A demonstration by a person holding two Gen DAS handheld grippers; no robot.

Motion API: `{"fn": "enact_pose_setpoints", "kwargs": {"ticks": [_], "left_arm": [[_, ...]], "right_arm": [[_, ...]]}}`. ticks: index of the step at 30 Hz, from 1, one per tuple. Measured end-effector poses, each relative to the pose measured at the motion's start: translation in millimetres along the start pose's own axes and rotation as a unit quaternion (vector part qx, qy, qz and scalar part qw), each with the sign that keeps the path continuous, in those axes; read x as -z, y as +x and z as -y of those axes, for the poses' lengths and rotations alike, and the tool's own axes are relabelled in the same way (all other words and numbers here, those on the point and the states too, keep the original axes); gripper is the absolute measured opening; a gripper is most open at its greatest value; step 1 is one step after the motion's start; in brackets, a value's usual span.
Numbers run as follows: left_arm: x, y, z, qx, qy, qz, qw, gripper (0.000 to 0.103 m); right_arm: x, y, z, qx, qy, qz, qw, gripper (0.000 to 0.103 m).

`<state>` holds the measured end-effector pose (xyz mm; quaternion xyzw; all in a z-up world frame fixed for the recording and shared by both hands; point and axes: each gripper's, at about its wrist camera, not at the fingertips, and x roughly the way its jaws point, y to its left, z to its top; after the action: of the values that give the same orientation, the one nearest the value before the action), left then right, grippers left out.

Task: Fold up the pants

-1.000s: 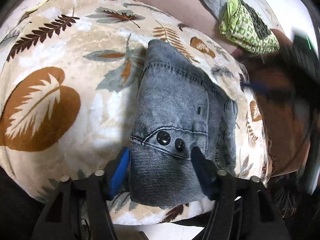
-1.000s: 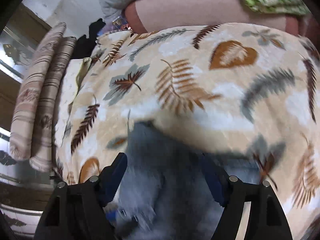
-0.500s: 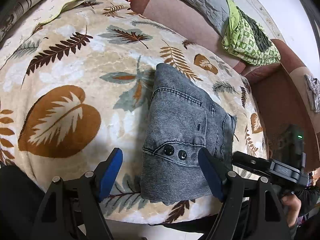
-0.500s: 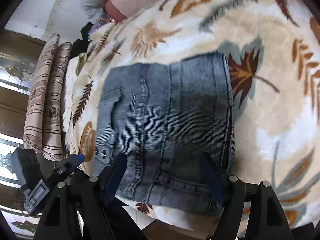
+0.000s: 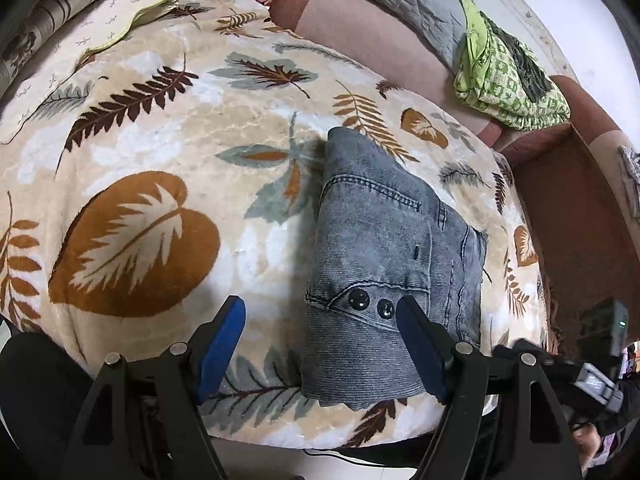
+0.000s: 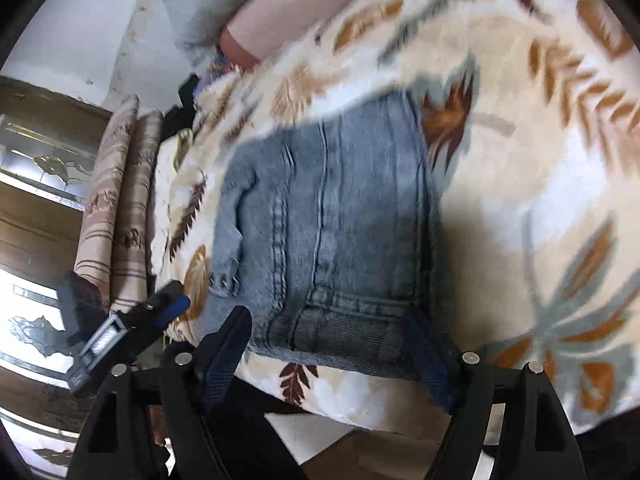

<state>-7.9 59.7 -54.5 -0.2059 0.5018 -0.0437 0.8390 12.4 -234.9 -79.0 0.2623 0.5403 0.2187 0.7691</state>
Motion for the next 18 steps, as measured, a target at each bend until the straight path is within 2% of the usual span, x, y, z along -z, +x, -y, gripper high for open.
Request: {"fn": "enact_pose_setpoints", "kwargs": {"ticks": [2,4,6,7,8,9,11,12,14,16,18], "left_arm": [[0.3,2.5,4.2,0.002,0.009,0.0,1.0,0.078],[3.1,13.2,10.3,-0.007,0.022,-0.014,0.9996,0.079],[10.3,35.8,16.9,-0.045,0.062,-0.053,0.9957,0.083],[14.3,44.0,17.9,-0.061,0.078,-0.061,0.9932,0.084],[16.5,43.6,16.1,-0.067,0.078,-0.045,0.9937,0.09],[16.2,41.3,15.0,-0.07,0.075,-0.039,0.994,0.092],[14.1,39.5,16.3,-0.074,0.074,-0.044,0.9935,0.092],[14.0,38.9,18.4,-0.078,0.082,-0.043,0.9926,0.092],[15.0,37.7,21.3,-0.086,0.094,-0.039,0.9911,0.092],[15.0,36.5,22.2,-0.089,0.095,-0.035,0.9909,0.092],[15.1,36.4,20.4,-0.089,0.094,-0.035,0.991,0.092]], "right_arm": [[3.6,-11.3,5.9,-0.026,0.016,0.011,0.999,0.082],[9.3,0.4,23.6,-0.032,0.038,-0.007,0.999,0.084],[16.2,22.6,41.6,0.025,0.064,-0.047,0.996,0.084],[17.9,21.2,45.6,0.018,0.067,-0.045,0.997,0.084],[16.8,16.8,43.7,0.013,0.065,-0.038,0.997,0.084],[14.7,11.7,39.9,0.008,0.063,-0.032,0.997,0.084],[6.6,-8.1,24.7,0.003,0.045,0.002,0.999,0.084],[2.3,-17.9,15.1,-0.006,0.034,0.02,0.999,0.084],[0.0,-28.6,3.3,-0.04,0.021,0.027,0.999,0.084],[-1.3,-24.1,-9.7,-0.086,0.012,0.02,0.996,0.084],[4.9,-8.9,-14.6,-0.096,0.002,0.005,0.995,0.084]]}}
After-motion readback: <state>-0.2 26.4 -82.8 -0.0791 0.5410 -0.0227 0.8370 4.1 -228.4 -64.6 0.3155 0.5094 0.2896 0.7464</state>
